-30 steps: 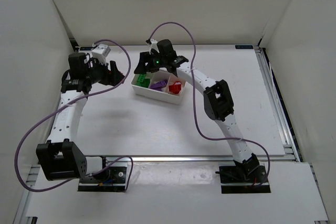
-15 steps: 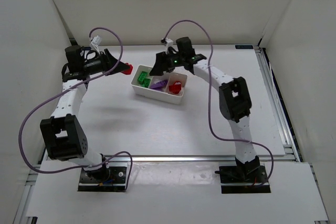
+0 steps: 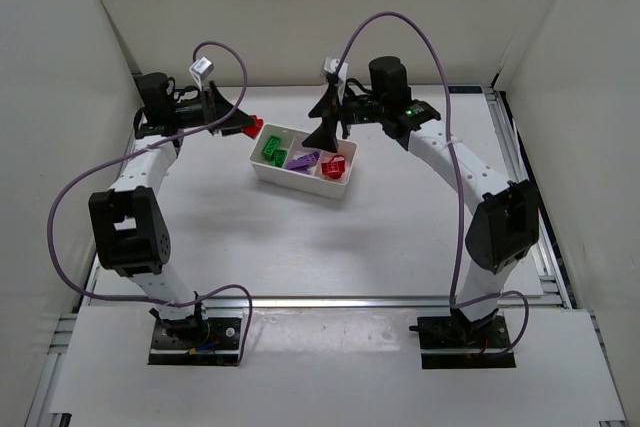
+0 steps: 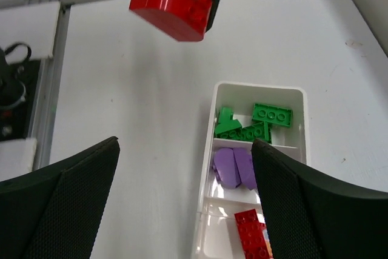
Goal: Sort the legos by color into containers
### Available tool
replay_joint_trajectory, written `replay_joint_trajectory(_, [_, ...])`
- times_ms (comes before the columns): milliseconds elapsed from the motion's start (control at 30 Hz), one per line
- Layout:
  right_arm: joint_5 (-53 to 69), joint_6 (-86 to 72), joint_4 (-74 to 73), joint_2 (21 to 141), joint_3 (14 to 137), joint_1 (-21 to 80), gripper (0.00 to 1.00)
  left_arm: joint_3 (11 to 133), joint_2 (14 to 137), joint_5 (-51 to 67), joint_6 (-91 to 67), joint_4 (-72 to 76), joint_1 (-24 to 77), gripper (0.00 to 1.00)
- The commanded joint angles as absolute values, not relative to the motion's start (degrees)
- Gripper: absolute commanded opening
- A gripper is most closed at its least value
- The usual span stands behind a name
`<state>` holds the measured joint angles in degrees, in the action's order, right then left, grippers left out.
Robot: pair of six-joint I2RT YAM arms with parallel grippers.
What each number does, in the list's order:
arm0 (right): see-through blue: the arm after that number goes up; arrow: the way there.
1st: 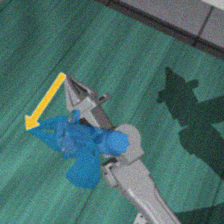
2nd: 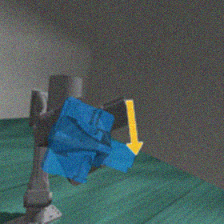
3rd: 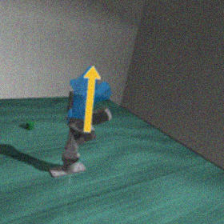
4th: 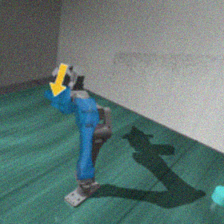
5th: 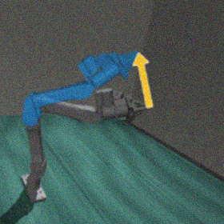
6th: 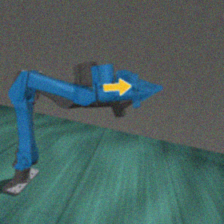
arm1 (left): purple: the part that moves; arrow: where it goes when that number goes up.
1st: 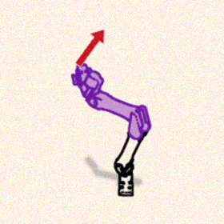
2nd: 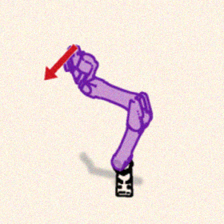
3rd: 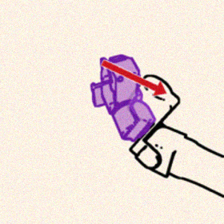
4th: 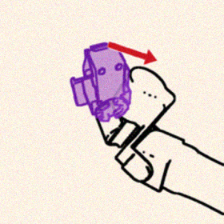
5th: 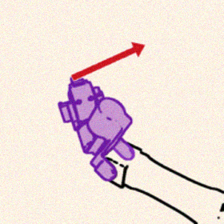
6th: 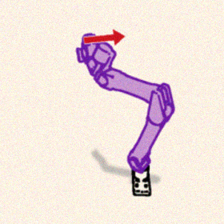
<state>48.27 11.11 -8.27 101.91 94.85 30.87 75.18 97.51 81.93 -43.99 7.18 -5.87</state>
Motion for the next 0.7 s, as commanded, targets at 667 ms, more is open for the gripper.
replay_joint_trajectory(667, [61.8, 49.3, -26.5, 91.1, 89.0, 27.8, 0.91, 66.6, 86.9, 92.5, -41.7, 9.6, 13.1, 0.26])
